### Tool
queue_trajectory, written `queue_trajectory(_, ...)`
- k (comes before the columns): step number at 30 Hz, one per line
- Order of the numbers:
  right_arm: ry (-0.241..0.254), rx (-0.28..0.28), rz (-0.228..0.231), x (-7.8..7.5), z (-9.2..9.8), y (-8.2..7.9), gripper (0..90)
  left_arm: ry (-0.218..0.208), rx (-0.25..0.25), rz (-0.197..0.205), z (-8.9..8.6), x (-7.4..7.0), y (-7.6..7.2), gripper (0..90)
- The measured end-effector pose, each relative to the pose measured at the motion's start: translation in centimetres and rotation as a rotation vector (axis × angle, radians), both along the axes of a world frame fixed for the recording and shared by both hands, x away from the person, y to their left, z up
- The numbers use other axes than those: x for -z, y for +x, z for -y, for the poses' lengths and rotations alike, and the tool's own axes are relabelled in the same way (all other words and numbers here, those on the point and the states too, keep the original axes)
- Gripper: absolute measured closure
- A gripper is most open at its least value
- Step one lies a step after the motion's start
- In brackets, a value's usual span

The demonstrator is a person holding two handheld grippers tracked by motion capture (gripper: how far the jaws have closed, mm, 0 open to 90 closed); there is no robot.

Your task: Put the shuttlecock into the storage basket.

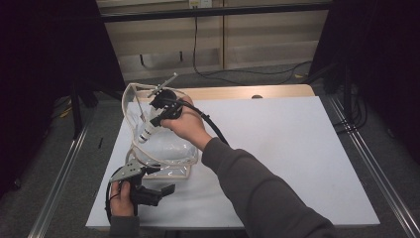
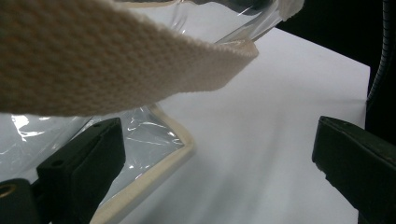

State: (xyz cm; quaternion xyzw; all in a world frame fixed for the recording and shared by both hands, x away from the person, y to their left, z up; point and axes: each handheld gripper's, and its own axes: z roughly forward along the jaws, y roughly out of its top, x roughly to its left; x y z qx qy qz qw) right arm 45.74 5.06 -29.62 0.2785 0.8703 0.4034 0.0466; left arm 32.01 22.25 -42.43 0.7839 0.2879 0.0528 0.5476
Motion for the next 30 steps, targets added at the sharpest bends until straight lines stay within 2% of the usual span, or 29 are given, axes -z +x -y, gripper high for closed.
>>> queue_trajectory(30, -0.045, 0.007, -0.008, 2.1, -2.1, 0.8, 88.7, -0.007, 0.004, 0.002, 0.0, 0.0, 0.0, 2.8)
